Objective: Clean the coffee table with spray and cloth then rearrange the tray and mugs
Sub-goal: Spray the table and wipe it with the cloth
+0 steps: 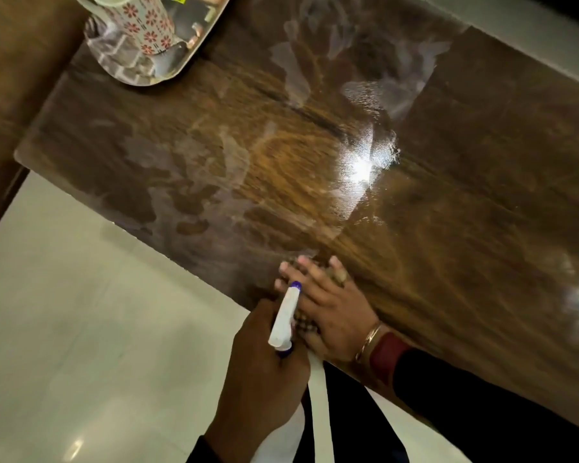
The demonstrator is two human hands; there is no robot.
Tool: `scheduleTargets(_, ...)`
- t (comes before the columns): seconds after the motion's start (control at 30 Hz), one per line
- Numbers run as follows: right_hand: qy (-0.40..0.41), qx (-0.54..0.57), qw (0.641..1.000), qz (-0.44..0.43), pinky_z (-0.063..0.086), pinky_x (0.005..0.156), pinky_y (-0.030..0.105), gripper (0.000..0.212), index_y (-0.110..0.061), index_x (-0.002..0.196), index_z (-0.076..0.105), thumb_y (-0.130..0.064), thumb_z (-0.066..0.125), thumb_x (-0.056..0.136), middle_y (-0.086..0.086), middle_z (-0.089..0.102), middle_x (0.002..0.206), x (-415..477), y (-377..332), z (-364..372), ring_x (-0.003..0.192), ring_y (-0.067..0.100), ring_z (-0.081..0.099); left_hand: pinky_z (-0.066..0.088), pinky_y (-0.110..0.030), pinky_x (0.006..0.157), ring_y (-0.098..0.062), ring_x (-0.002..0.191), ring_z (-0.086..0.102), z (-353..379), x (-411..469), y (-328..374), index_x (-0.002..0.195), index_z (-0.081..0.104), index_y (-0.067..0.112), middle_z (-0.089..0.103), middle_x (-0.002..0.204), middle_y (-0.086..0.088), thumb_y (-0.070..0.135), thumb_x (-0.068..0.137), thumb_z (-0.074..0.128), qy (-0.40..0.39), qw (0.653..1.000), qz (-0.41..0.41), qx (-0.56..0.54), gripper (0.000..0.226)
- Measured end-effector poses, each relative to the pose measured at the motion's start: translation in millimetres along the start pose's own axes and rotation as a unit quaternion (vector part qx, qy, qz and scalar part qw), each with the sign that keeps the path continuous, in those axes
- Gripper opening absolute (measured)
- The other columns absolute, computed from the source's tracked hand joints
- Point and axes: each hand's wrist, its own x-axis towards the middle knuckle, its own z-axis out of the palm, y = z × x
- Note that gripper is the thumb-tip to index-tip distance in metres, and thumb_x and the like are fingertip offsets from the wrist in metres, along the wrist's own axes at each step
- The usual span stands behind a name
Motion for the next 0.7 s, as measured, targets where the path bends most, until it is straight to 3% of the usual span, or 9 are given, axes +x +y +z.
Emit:
scheduleTargets(0.1, 0.062, 0.013, 0.975, 0.215, 0.011, 0.121, 0.070, 0.085, -0.027, 0.163, 0.028, -0.054, 0.046, 0.085, 0.000, 0.014, 0.174, 48, 41, -26, 0.161, 0.028, 0.008, 0.043, 0.001, 0.070, 0.014, 0.082, 0.056, -8, -1, -4, 0.084, 0.044, 0.046, 0.054, 0.082, 0.021, 0.018, 0.072, 0.060, 0.001, 1.000, -0.027, -0.013, 0.035)
scheduleTargets(0.17, 0.084, 0.032, 0.953, 0.290, 0.005, 0.125, 0.064, 0.083, -0.027, 0.163, 0.027, -0.055, 0.046, 0.088, -0.001, 0.013, 0.174, 78, 47, -37, 0.161, 0.028, 0.007, 0.040, 0.004, 0.069, 0.020, 0.083, 0.054, -13, -2, -4, 0.084, 0.044, 0.046, 0.051, 0.081, 0.024, 0.018, 0.073, 0.064, 0.017, 0.999, -0.030, -0.020, 0.036)
scheduleTargets(0.23, 0.078, 0.024, 0.962, 0.260, 0.005, 0.126, 0.062, 0.085, -0.027, 0.164, 0.025, -0.057, 0.049, 0.088, 0.000, 0.011, 0.174, 88, 28, -31, 0.161, 0.030, 0.004, 0.039, 0.005, 0.068, 0.023, 0.082, 0.054, -19, -1, -5, 0.084, 0.045, 0.046, 0.056, 0.078, 0.027, 0.011, 0.078, 0.070, 0.017, 0.999, -0.036, -0.020, 0.044)
scheduleTargets(0.33, 0.032, 0.004, 0.994, 0.106, 0.011, 0.125, 0.062, 0.084, -0.028, 0.162, 0.030, -0.051, 0.055, 0.085, 0.000, 0.012, 0.174, 64, -25, -4, 0.161, 0.031, 0.004, 0.040, 0.004, 0.069, 0.021, 0.078, 0.057, -27, 5, -3, 0.082, 0.047, 0.045, 0.060, 0.078, 0.045, 0.002, 0.083, 0.071, 0.020, 1.000, -0.019, -0.008, 0.049)
scheduleTargets(0.43, -0.019, -0.014, 1.000, 0.008, 0.011, 0.126, 0.058, 0.073, -0.025, 0.159, 0.040, -0.047, 0.047, 0.089, -0.001, 0.020, 0.173, 42, -53, 17, 0.161, 0.030, 0.005, 0.045, -0.005, 0.075, 0.010, 0.081, 0.060, -32, 12, 1, 0.092, 0.057, 0.040, 0.066, 0.085, 0.028, 0.018, 0.081, 0.066, 0.025, 0.999, 0.013, -0.019, 0.027)
scheduleTargets(0.5, -0.018, -0.010, 1.000, -0.017, 0.009, 0.126, 0.057, 0.071, -0.025, 0.157, 0.041, -0.048, 0.039, 0.091, -0.002, 0.022, 0.172, 46, -44, 13, 0.161, 0.029, 0.009, 0.048, -0.013, 0.084, 0.004, 0.088, 0.059, -33, 17, 3, 0.108, 0.063, 0.034, 0.064, 0.096, 0.023, 0.024, 0.077, 0.063, 0.021, 0.999, 0.005, -0.030, 0.032)
scheduleTargets(0.6, 0.014, -0.008, 0.999, 0.037, 0.016, 0.123, 0.064, 0.079, -0.028, 0.161, 0.034, -0.052, 0.040, 0.086, 0.001, 0.020, 0.173, 72, 8, -16, 0.159, 0.030, 0.017, 0.045, 0.000, 0.075, 0.010, 0.082, 0.060, -36, 22, -1, 0.089, 0.056, 0.044, 0.064, 0.082, 0.033, 0.014, 0.077, 0.070, 0.034, 0.999, -0.008, -0.037, 0.036)
scheduleTargets(0.7, 0.041, -0.010, 0.984, 0.174, 0.017, 0.121, 0.067, 0.082, -0.033, 0.162, 0.030, -0.055, 0.045, 0.085, -0.001, 0.015, 0.174, 103, 75, -50, 0.160, 0.028, 0.014, 0.044, -0.001, 0.069, 0.003, 0.086, 0.061, -36, 24, -8, 0.084, 0.052, 0.041, 0.063, 0.081, 0.014, -0.002, 0.078, 0.073, 0.025, 0.999, -0.031, -0.032, 0.049)
